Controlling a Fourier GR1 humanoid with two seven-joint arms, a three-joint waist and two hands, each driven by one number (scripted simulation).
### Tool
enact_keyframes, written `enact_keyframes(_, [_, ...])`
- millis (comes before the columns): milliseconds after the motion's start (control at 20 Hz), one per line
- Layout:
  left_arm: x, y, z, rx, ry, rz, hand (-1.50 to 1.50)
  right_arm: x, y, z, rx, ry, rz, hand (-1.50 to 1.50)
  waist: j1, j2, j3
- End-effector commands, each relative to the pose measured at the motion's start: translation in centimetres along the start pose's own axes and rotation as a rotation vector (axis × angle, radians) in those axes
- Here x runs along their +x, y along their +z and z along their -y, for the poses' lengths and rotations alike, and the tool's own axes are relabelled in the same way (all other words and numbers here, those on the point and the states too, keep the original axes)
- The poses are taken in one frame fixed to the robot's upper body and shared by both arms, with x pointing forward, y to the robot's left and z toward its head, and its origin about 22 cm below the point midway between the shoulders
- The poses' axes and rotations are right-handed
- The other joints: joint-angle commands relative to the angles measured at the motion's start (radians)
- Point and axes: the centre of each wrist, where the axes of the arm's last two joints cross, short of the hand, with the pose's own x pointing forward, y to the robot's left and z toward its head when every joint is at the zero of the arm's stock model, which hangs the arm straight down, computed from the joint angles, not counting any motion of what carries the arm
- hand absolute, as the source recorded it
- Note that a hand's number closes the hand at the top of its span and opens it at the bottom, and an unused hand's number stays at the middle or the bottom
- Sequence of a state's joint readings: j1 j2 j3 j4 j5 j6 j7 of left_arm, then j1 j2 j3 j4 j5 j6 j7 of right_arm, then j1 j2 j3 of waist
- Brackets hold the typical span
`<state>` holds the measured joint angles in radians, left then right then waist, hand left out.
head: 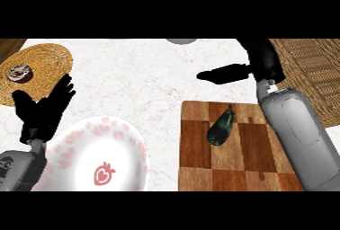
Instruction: Pick the eggplant from the cutting board and place it in the basket
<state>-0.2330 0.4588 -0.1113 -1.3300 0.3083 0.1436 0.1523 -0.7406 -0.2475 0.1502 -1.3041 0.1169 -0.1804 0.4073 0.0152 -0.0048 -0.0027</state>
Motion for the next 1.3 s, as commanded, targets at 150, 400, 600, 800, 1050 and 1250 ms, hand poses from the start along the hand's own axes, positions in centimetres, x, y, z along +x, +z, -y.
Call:
enact_keyframes(150, [-0.7, 0.4, -0.3, 0.010, -0.001, -0.016, 0.00, 4.9, -2.8, 6.4, -0.034, 0.494, -0.364, -1.50, -0.006, -0.006, -0.005])
enact_keyframes(400, [0.1, 0.4, 0.2, -0.002, 0.007, -0.007, 0.00, 9.4, -3.9, 12.8, 0.045, 0.518, -0.509, -1.50, 0.001, 0.005, 0.001])
enact_keyframes(600, [-1.5, 1.2, 0.5, 0.002, 0.004, 0.004, 0.00, 9.1, -3.8, 15.0, 0.274, 0.487, -0.570, -1.50, -0.013, 0.001, 0.002])
enact_keyframes(800, [1.4, 1.1, -1.4, 0.025, 0.004, 0.002, 0.00, 7.6, -2.6, 16.0, 0.358, 0.443, -0.587, -1.50, -0.025, -0.005, 0.003])
enact_keyframes(1050, [-0.4, 1.0, -1.2, 0.036, -0.001, -0.010, 0.00, 6.7, 0.4, 17.3, 0.362, 0.334, -0.544, -1.50, -0.037, -0.004, 0.002])
enact_keyframes(1250, [-0.4, 0.8, 0.3, 0.014, 0.000, 0.004, 0.00, 6.8, 3.5, 18.8, 0.271, 0.282, -0.493, -1.50, -0.034, -0.001, 0.002])
